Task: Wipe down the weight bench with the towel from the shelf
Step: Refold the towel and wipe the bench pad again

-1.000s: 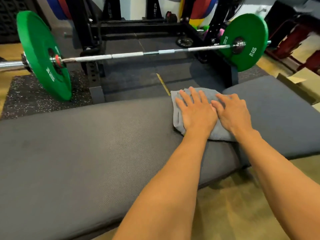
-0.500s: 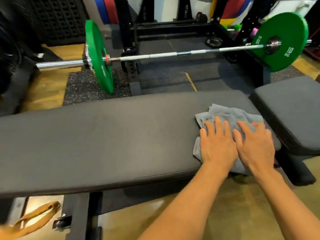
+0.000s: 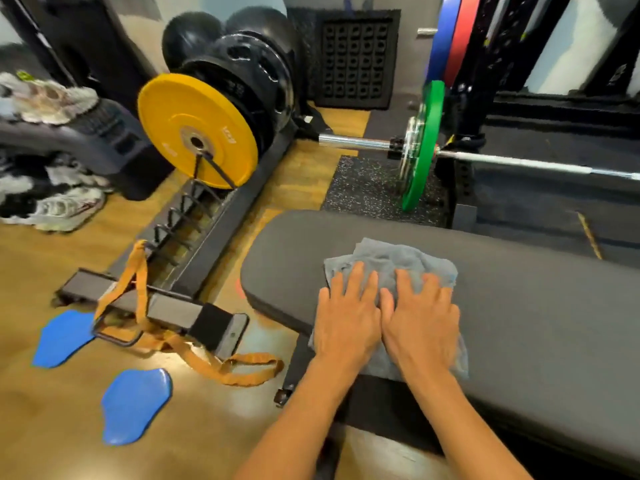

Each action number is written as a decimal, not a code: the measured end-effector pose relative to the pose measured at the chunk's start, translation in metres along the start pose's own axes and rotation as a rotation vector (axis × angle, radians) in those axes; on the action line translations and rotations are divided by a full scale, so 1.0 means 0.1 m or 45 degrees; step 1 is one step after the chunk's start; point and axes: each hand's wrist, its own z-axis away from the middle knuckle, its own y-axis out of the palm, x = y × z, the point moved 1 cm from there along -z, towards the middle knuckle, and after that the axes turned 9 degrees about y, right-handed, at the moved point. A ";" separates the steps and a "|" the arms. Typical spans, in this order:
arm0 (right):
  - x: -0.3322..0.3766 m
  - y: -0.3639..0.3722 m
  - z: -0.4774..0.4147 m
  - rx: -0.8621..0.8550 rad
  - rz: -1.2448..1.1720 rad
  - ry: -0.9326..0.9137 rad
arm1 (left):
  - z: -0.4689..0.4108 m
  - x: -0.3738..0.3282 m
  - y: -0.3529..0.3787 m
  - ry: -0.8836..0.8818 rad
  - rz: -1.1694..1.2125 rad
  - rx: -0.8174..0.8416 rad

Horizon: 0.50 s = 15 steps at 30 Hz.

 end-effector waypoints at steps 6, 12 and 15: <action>1.42 0.39 -0.15 0.106 -0.095 -0.156 | -0.06 1.32 -0.26 -0.248 -0.034 -0.006; 1.99 0.79 -0.92 0.134 -0.192 -0.202 | -0.83 1.94 -0.27 -0.336 -0.176 -0.084; 2.11 0.89 -1.17 0.130 -0.276 -0.215 | -1.11 2.14 -0.24 -0.234 -0.323 0.000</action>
